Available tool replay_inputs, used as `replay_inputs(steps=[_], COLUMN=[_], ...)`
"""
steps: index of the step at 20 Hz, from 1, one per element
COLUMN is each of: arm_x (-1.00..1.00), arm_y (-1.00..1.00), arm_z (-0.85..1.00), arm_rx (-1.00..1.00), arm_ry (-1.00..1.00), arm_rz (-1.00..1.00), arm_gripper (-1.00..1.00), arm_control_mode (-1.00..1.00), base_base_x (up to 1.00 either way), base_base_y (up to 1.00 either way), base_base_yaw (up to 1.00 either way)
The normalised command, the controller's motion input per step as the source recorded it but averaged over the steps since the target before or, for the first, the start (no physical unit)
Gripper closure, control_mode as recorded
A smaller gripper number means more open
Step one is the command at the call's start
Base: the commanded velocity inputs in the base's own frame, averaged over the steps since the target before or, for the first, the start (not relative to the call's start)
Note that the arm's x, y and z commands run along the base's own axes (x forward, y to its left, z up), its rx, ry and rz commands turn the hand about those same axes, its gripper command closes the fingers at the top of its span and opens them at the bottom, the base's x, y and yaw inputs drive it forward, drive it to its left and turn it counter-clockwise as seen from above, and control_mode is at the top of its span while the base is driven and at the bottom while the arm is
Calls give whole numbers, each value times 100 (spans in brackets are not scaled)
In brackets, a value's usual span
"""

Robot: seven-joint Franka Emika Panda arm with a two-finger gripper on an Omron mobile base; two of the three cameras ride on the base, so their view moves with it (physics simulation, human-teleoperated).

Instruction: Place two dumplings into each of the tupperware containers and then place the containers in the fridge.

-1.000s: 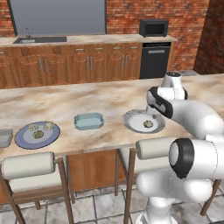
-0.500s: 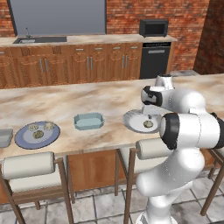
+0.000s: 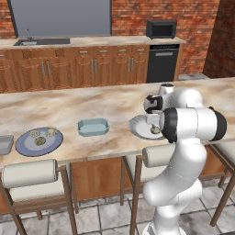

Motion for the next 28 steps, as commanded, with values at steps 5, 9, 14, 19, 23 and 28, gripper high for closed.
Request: replay_inputs(steps=[5,9,14,19,23,28], arm_x=[35,34,38,8,0,0], arm_y=[-3,-1,-4,-6,0,0], arm_z=[-18,-24,-34,-35,-24,-11], arm_rx=[4,2,1,0,0,0], arm_ry=[9,4,2,5,9,8], arm_rz=[0,0,1,2,0,0], arm_gripper=[-100,-100,-100,-100,-100,100], arm_control_mode=[-100,-100,-100,-100,-100,-100], base_base_x=[0,0,0,0,0,0], base_base_y=[0,0,0,0,0,0], base_base_yaw=[0,0,0,0,0,0])
